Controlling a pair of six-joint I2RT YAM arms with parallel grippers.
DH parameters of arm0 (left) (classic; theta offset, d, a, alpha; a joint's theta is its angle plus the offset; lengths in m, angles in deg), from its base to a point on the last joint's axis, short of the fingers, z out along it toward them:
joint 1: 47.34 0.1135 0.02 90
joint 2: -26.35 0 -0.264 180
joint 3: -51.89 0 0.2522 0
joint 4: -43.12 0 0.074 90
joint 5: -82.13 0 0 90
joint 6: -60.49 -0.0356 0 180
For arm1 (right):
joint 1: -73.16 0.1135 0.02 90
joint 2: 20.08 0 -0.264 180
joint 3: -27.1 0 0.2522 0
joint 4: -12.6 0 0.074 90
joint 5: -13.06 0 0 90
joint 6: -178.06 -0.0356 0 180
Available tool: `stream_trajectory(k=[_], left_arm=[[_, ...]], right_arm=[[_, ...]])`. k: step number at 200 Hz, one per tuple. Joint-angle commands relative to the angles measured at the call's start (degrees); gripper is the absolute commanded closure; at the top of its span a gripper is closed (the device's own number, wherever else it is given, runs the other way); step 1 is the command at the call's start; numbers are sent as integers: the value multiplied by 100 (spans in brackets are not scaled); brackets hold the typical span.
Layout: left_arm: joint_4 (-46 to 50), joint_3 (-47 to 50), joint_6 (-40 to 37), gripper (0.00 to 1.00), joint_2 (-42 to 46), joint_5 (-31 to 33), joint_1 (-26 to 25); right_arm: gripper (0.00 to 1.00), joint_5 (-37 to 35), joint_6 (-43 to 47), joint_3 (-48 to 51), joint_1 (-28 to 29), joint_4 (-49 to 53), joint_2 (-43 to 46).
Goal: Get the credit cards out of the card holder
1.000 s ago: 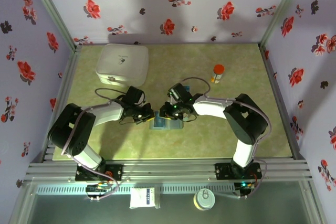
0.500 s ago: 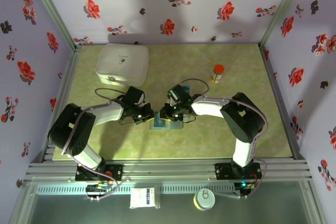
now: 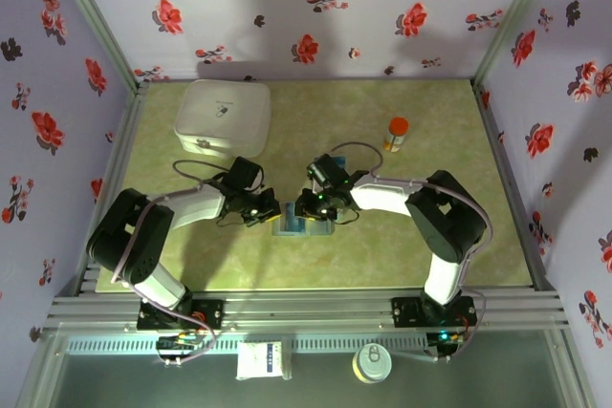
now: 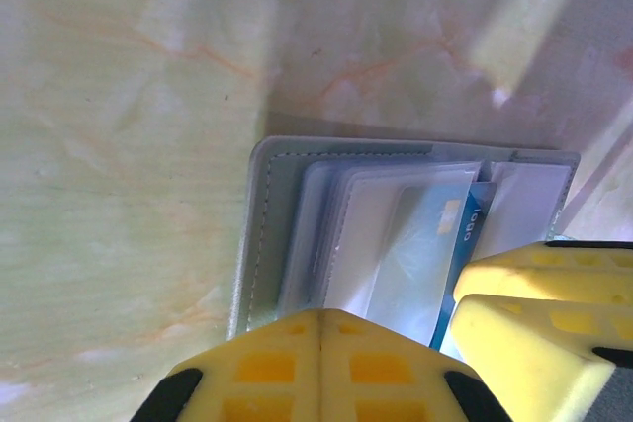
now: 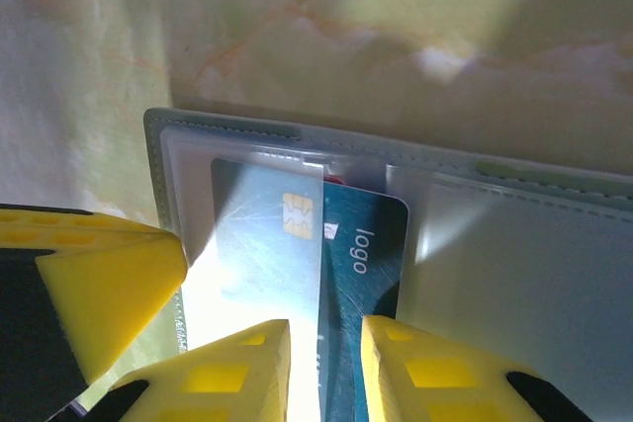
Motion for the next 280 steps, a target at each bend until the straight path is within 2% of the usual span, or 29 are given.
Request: stream_trajectory(k=[1, 62, 152, 194, 280], left_arm=[[254, -186, -148, 100, 226, 75, 21], [344, -311, -153, 100, 311, 15, -47], [340, -482, -291, 100, -275, -114, -303], [461, -406, -337, 100, -252, 161, -326], [465, -373, -284, 100, -357, 184, -321]], right_arm=[[73, -183, 132, -2, 26, 283, 214], [73, -228, 181, 31, 29, 204, 339], [73, -304, 164, 107, 12, 248, 491], [72, -238, 89, 235, -24, 91, 495], [71, 23, -64, 479, -85, -337, 194]])
